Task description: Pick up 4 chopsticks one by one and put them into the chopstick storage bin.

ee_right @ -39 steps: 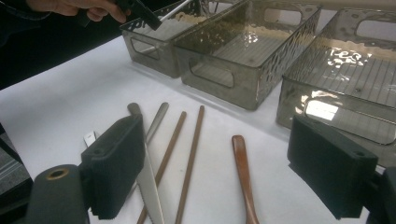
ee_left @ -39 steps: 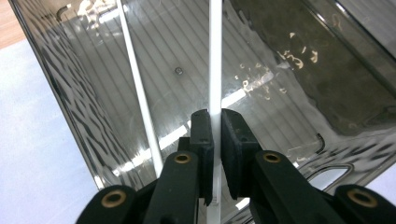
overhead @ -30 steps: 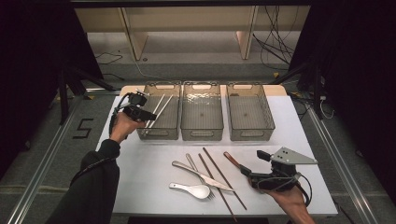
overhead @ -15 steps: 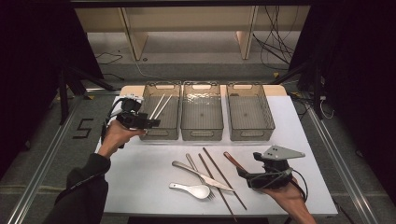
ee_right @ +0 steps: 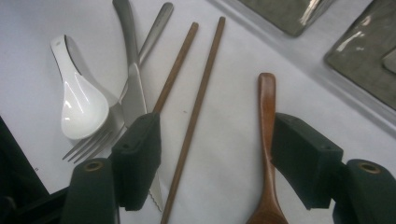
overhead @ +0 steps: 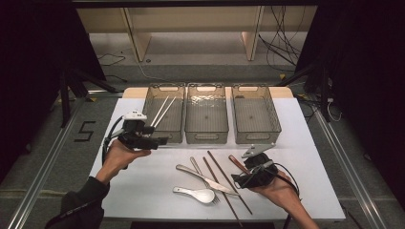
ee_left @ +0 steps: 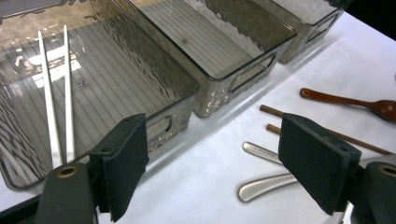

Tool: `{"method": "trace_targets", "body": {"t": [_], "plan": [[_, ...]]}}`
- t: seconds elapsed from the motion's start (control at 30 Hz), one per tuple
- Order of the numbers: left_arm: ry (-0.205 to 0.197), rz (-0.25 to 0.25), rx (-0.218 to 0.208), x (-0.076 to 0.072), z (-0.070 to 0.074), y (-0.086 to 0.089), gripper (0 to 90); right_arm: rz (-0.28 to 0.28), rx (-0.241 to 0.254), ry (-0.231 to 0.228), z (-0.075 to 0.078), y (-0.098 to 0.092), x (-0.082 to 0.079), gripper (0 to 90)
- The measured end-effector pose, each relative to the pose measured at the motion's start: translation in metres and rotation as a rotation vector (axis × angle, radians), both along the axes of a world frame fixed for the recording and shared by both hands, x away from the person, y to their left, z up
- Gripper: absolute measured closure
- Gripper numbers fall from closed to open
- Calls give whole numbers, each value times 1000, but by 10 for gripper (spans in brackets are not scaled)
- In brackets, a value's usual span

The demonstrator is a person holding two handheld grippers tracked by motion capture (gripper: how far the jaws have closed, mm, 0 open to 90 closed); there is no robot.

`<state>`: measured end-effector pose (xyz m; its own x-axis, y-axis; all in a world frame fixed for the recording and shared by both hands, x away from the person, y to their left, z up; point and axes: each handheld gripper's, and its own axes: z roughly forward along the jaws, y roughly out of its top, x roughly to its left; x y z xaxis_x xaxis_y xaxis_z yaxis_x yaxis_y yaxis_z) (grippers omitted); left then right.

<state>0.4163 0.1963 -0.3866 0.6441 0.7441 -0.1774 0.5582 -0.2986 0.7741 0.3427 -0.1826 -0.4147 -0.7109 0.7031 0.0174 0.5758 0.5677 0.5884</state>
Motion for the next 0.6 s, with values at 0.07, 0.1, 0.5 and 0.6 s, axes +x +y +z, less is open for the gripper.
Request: {"method": "trace_targets", "body": {"t": [0.07,0.1,0.5,0.6], "plan": [[2,-4,-14,-5,-2,0,235,5,-11,12,-1,3,3,369],[-2,-5,-8,-7,-3,0,234,7,-13,15,-1,4,4,379],[-11,-15,-11,-31,-14,-1,222,56,-85,121,-13,20,15,446],[-11,-18,-4,-34,-15,-1,211,63,-96,141,-16,21,17,455]]}}
